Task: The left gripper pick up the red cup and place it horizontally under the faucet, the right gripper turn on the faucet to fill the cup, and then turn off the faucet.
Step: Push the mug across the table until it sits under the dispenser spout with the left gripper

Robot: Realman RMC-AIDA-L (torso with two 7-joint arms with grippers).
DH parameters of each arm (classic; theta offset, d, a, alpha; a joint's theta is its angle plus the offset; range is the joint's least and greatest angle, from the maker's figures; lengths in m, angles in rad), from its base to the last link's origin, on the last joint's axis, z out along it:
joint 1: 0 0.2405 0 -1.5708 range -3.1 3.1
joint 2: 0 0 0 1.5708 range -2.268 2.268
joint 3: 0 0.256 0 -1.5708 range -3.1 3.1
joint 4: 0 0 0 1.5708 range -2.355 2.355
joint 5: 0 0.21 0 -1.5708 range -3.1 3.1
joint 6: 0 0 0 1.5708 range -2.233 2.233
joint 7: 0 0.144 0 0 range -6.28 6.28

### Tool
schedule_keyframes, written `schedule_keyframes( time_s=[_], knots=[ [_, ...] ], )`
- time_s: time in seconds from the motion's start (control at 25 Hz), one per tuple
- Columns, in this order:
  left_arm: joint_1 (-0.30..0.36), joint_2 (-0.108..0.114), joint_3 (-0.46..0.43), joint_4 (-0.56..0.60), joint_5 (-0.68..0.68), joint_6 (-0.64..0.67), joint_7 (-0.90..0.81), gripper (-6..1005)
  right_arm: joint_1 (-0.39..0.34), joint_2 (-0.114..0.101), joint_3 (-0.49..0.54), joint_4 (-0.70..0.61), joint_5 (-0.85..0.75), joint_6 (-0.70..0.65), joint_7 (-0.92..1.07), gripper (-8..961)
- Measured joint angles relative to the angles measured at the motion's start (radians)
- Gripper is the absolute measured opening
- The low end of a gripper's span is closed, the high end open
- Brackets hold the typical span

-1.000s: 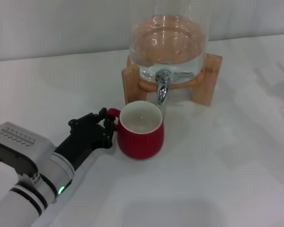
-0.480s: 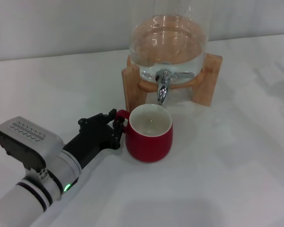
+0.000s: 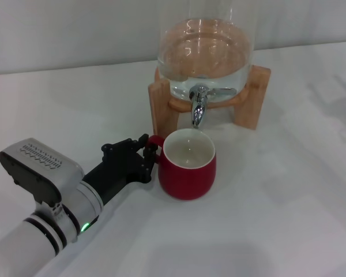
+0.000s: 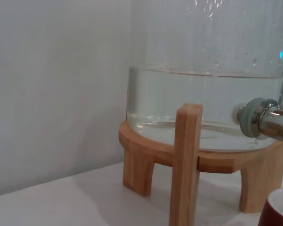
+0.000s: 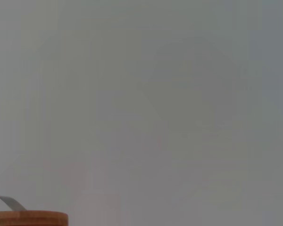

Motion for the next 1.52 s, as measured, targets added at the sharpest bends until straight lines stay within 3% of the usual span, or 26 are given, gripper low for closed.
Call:
schedule_keyframes(
  time_s=[1.52],
  knots=[
    [-0.08,-0.001,0.005,0.049,0.016,-0.011,-0.023,162,0.0,-0.004,0.0,0.0,0.006,0.001,0.0,752]
  ],
)
